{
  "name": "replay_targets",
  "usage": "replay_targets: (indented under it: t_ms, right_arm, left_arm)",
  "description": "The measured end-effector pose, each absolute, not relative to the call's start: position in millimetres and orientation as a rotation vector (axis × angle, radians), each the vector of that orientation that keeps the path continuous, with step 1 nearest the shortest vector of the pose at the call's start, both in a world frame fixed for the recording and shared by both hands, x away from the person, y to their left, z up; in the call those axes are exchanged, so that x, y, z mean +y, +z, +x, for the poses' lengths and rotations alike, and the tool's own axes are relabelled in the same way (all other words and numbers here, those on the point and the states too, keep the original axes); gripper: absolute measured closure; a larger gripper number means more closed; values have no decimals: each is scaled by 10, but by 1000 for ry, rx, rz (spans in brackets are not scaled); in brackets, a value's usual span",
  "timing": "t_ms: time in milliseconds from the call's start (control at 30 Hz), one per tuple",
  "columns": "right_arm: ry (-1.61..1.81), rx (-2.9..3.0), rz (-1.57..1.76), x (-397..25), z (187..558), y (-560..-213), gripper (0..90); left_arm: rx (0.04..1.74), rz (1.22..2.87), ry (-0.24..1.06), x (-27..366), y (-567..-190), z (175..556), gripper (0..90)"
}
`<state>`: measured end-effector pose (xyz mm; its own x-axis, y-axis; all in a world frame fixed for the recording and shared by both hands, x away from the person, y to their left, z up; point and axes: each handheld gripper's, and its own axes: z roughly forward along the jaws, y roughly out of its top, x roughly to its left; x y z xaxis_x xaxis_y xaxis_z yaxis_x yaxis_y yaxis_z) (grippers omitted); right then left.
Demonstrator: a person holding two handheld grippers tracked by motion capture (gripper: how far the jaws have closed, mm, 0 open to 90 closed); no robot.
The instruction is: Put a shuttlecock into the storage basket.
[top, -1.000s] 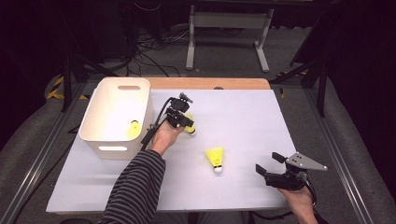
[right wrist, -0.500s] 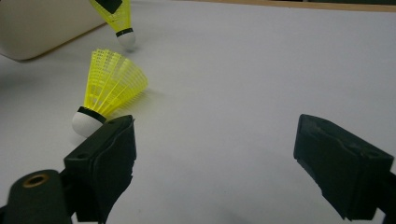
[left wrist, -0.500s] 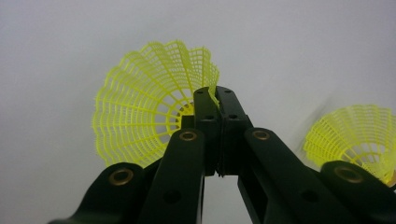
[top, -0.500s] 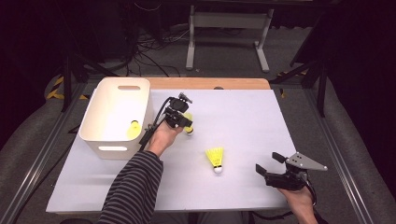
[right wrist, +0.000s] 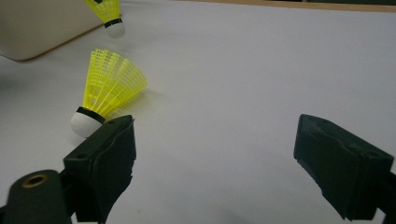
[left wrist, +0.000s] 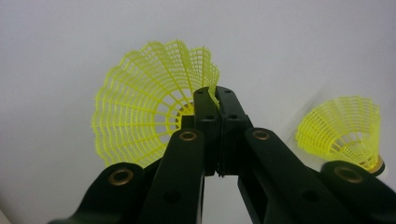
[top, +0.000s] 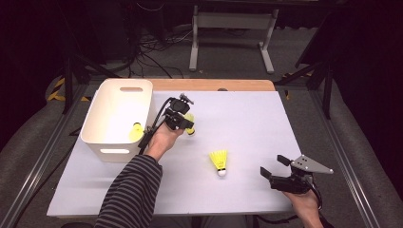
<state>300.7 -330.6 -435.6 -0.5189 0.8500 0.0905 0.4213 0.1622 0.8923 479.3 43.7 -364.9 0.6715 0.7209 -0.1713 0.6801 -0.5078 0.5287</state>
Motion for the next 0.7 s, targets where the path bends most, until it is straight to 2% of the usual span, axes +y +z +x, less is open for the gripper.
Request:
replay_targets:
  t_ms: [700]
  right_arm:
    - [1312,1998,1199,-3316,3019,-4353,130]
  left_arm:
    - [1059,2316,103,485,-3515,4699,896]
